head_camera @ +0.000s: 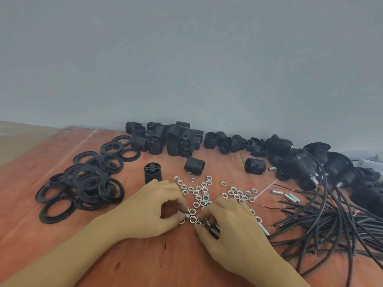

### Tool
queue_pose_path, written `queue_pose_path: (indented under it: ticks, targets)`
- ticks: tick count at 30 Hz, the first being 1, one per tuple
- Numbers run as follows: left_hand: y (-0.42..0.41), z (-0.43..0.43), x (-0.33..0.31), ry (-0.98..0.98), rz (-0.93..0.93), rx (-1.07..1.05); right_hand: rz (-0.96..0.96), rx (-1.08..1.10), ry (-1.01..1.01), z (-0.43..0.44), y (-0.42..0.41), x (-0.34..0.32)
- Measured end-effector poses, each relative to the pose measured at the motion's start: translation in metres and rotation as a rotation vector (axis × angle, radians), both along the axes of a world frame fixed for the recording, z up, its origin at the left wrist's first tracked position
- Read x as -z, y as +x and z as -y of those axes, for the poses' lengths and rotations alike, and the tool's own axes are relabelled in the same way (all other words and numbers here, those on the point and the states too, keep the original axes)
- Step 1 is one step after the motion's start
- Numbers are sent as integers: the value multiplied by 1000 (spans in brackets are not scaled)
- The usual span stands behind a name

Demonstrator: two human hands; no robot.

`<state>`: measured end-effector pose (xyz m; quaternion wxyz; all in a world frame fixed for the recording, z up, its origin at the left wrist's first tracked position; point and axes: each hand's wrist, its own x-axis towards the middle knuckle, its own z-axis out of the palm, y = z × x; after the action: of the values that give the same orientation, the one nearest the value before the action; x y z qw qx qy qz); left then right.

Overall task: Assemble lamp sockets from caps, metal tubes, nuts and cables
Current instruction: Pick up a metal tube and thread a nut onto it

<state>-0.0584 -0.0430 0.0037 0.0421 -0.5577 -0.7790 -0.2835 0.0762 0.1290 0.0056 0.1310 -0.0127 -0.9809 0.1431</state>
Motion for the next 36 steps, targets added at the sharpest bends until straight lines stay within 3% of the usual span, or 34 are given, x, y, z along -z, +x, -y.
queue_pose_path:
  ticks: [8, 16, 18, 22, 25, 29, 36]
  targets:
    - [-1, -5, 5, 4, -5, -56, 43, 71, -27, 9, -8, 1]
    - [2, -5, 2, 118, 5, -130, -108, 47, 82, 11, -9, 10]
    - [2, -5, 1, 172, 51, -135, -182, 26, -2, 9, -10, 11]
    - [7, -9, -2, 285, 133, -103, -272, 2, -469, 8, -10, 5]
    - [12, -11, -3, 333, 151, -85, -308, 12, -682, 12, -10, 3]
    - [15, -14, -3, 376, 171, -62, -356, -20, -825, 13, -9, 3]
    - [17, -15, -7, 441, 179, -65, -480, -44, -879, 13, -9, -4]
